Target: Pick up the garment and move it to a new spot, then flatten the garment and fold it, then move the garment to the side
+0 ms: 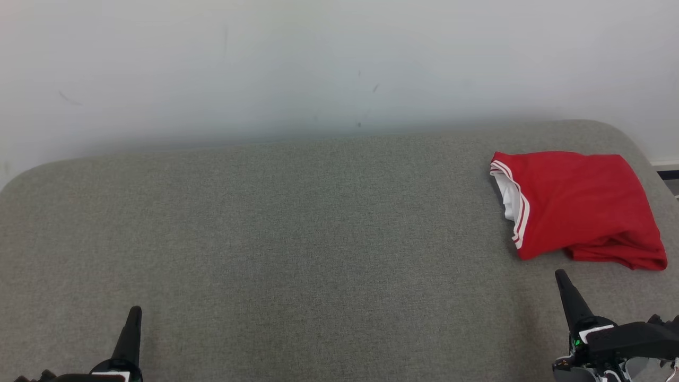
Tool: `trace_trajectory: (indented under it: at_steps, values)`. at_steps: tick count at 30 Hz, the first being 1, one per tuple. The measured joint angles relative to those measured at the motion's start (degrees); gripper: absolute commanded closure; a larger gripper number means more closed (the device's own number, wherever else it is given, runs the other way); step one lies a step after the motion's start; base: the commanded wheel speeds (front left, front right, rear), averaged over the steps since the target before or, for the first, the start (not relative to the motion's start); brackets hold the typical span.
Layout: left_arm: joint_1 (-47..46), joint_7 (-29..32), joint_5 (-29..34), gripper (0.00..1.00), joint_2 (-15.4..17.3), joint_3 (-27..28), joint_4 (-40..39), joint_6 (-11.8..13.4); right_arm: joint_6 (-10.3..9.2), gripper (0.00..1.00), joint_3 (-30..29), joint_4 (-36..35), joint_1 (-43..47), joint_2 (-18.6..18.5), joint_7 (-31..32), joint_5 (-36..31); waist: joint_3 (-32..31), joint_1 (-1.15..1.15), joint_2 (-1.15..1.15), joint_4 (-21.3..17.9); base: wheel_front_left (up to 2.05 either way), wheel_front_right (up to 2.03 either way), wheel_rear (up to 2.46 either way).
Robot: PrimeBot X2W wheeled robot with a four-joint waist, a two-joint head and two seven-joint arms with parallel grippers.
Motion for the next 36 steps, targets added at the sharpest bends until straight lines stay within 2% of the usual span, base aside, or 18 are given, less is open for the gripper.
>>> trace_trajectory:
  at_steps: [17, 36]
  values:
    - [-2.71, 0.84, -15.07, 1.0, -0.56, 2.0, 2.93, -2.58, 2.61, 1.0, -2.27, 3.65, -2.43, 2.85, 2.44, 11.27, 0.45, 0.0, 0.0, -0.17, 0.0, 0.0, 0.0]
    - [-3.19, 0.84, -15.36, 1.0, -0.65, 2.05, 3.43, -2.88, 2.63, 1.0, -2.31, 3.72, -2.59, 3.07, 2.45, 11.8, 0.44, 0.0, 0.0, -0.17, 0.0, 0.0, 0.0]
